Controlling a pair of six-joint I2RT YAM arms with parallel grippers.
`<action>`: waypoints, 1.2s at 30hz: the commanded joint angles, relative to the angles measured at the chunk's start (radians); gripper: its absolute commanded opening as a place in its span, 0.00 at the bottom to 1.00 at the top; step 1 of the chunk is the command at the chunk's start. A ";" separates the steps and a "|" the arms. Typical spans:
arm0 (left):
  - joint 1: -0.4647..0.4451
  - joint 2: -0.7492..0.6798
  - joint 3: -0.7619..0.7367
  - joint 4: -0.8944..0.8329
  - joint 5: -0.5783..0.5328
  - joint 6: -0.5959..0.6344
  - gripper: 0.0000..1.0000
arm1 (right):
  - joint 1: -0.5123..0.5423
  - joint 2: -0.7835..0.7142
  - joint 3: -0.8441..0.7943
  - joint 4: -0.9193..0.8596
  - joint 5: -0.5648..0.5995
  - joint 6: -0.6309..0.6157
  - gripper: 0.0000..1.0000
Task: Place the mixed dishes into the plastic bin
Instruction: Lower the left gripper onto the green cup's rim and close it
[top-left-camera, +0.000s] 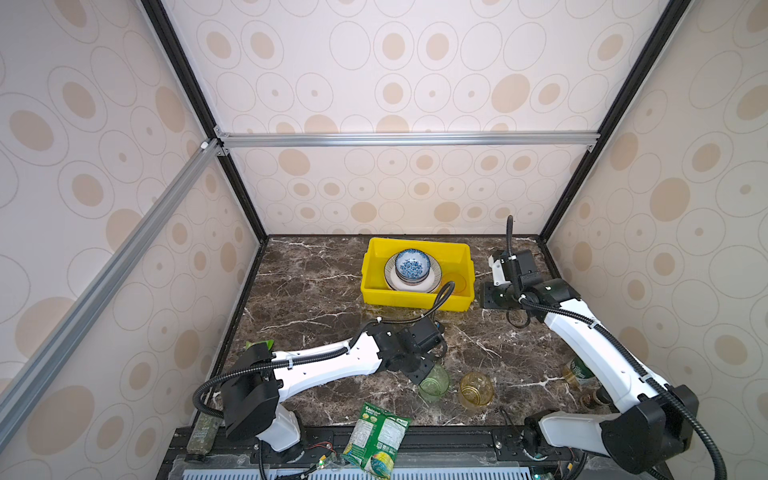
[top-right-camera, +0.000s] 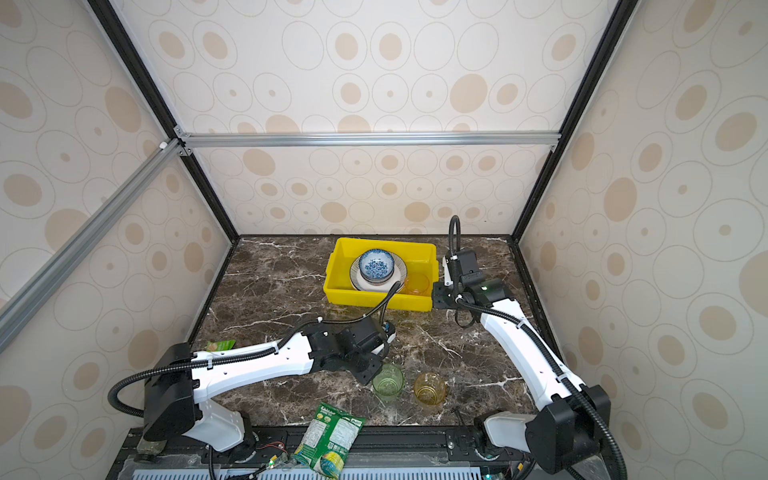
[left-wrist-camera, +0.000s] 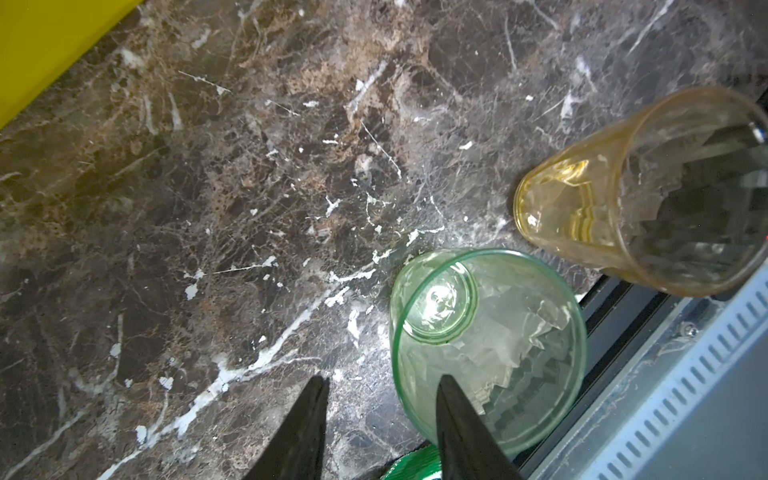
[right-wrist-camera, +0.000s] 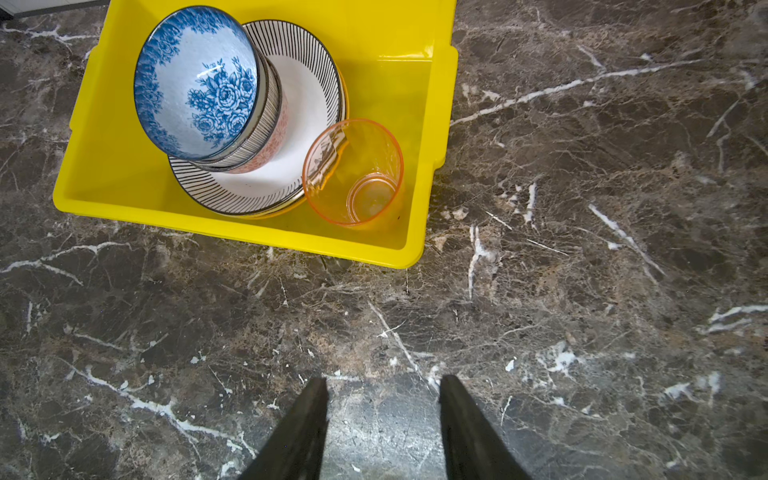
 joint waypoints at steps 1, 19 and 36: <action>-0.018 0.019 0.004 -0.003 -0.001 -0.015 0.43 | 0.003 -0.030 -0.013 -0.009 0.017 0.004 0.47; -0.023 0.112 0.023 0.044 0.007 -0.027 0.25 | 0.004 -0.041 -0.028 -0.010 0.028 0.005 0.47; -0.008 0.109 0.109 -0.010 -0.071 -0.016 0.00 | 0.002 -0.068 -0.038 -0.032 0.068 -0.016 0.47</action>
